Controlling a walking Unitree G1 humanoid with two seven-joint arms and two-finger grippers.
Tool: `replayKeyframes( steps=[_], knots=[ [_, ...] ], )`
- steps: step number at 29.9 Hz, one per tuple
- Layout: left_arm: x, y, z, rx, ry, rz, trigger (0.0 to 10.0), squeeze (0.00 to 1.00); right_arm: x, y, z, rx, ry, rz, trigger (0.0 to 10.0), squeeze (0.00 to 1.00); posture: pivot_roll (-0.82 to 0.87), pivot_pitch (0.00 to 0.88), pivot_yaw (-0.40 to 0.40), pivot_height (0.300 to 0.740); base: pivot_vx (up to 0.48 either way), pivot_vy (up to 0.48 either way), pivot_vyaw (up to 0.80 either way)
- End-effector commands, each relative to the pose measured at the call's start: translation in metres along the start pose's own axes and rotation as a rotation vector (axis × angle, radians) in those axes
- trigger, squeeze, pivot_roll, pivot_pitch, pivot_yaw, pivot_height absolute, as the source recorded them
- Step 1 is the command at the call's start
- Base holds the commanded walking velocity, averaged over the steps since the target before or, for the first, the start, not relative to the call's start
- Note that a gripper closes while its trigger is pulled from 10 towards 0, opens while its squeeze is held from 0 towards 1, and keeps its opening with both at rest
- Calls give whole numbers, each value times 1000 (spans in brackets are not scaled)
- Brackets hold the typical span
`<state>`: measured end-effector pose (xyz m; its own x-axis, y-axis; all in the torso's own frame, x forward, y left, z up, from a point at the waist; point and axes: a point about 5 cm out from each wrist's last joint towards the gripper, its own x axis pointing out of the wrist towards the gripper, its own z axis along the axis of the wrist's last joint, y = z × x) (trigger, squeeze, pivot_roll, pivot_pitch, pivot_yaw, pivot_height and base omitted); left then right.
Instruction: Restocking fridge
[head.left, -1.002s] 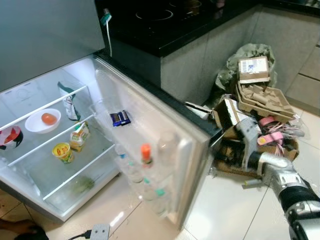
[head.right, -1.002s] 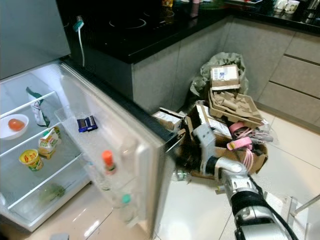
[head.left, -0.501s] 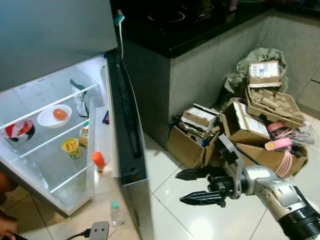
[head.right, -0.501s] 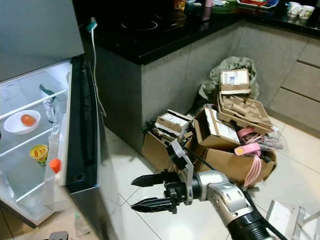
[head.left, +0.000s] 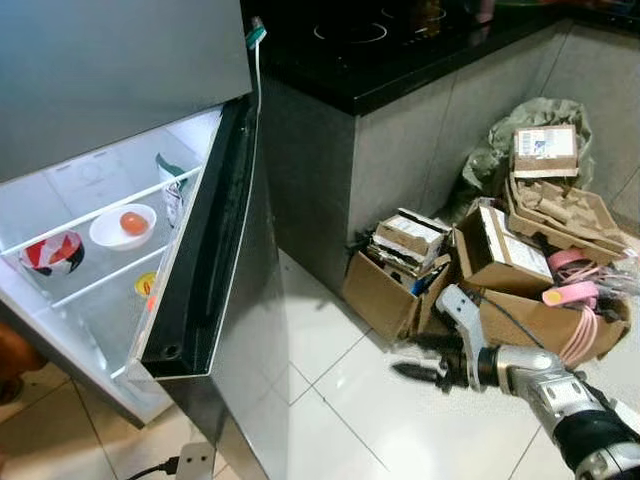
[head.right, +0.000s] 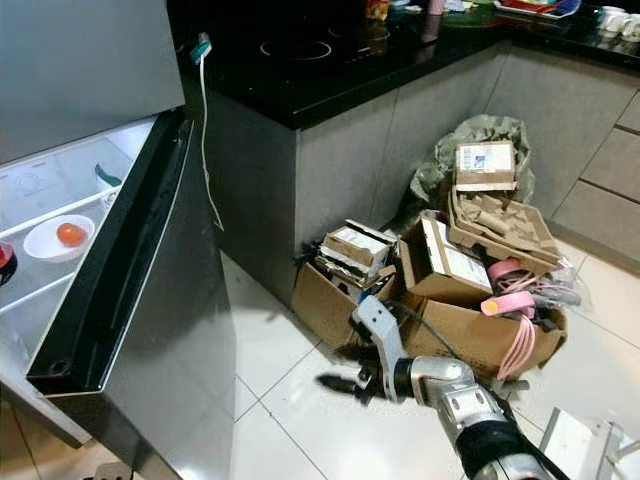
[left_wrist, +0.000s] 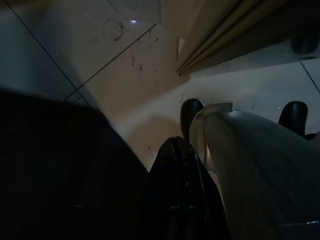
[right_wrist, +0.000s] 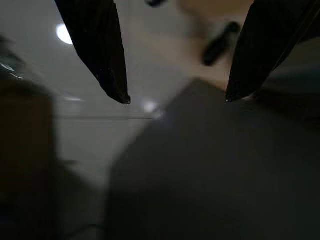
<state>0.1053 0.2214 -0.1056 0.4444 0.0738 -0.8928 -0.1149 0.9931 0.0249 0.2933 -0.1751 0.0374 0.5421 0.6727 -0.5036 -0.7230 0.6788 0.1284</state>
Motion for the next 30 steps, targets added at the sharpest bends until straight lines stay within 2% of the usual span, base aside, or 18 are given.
replayKeyframes(
  steps=[1,3,4,5,6,7,8,10,16,30],
  knots=[
    [-1,-6,-12,17,51,-21,10000,0,0,-4,0,0,-4,-65,10000,0,-110,0,-32,740,0,0,0],
    [-1,-6,-12,18,51,-21,10000,0,2,-6,4,5,-28,-98,10000,0,-108,0,-31,740,0,0,0],
    [-1,-6,-12,18,51,-21,10000,0,5,-6,11,7,-85,-107,10000,0,-109,0,-31,740,0,0,0],
    [-1,-6,-12,19,51,-20,10000,0,10,1,20,45,-170,-48,10000,0,-108,0,-30,740,0,0,0],
    [-1,-6,-12,19,51,-20,10000,0,10,1,20,45,-170,-48,10000,0,-108,0,-30,740,0,0,0],
    [-1,-5,-12,19,51,-19,10000,0,14,9,28,28,-222,9,10000,0,-108,0,-30,740,0,0,0],
    [-1,-5,-12,19,51,-19,10000,0,14,9,28,28,-222,9,10000,0,-108,0,-30,740,0,0,0],
    [-1,-5,-12,18,51,-19,10000,0,23,21,33,20,-277,75,10000,0,-103,0,-33,740,0,0,275],
    [-1,-6,-13,20,52,-21,10000,0,29,25,30,29,-267,81,10000,0,-106,0,-32,740,0,0,700],
    [-1,-8,-12,31,53,-29,10000,0,28,28,29,49,-290,123,10000,0,-110,0,-32,740,0,0,742]
  ],
)
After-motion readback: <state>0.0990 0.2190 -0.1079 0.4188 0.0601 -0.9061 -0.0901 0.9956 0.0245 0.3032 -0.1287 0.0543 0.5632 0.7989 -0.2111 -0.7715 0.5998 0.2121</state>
